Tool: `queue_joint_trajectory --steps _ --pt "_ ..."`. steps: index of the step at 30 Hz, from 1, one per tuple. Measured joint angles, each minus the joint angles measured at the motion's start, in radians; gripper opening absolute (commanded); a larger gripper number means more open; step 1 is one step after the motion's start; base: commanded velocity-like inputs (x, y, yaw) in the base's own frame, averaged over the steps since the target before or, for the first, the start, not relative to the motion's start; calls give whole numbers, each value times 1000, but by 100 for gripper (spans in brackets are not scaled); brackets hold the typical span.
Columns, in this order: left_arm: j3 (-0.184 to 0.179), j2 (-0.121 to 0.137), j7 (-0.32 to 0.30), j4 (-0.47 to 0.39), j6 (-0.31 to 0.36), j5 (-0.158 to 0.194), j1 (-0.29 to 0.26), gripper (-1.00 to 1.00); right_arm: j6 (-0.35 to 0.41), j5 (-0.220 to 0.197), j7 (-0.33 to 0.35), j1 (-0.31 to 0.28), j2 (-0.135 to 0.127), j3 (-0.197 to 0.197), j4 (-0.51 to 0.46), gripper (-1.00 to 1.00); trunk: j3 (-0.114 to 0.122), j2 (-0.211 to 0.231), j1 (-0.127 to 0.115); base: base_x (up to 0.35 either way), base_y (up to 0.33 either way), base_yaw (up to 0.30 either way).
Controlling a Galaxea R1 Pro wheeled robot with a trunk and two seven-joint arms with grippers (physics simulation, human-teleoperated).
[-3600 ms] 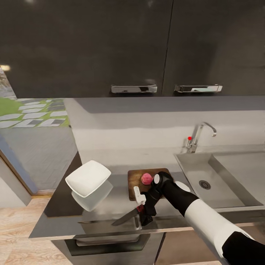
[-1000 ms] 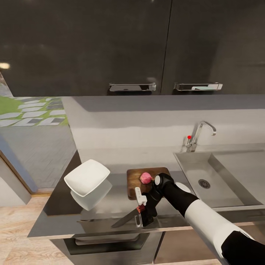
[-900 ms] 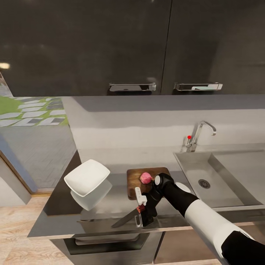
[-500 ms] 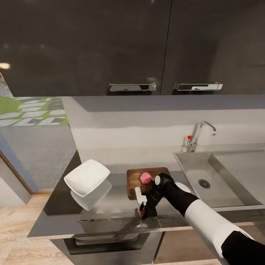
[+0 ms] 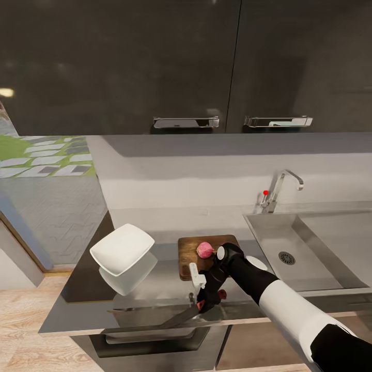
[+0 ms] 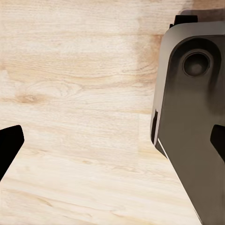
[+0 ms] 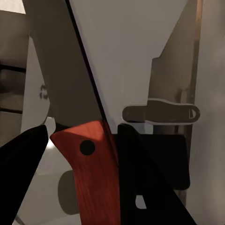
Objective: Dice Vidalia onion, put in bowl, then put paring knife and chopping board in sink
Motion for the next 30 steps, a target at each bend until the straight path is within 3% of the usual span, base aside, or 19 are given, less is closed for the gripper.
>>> queue_joint_trajectory --steps 17,30 --pt "0 0 0 0 0 0 0 100 2 -2 -2 0 4 1 0 -100 1 0 0 0 0 0" --pt "0 0 0 0 0 0 0 100 9 0 -2 0 8 1 -1 -100 18 0 0 0 0 0"
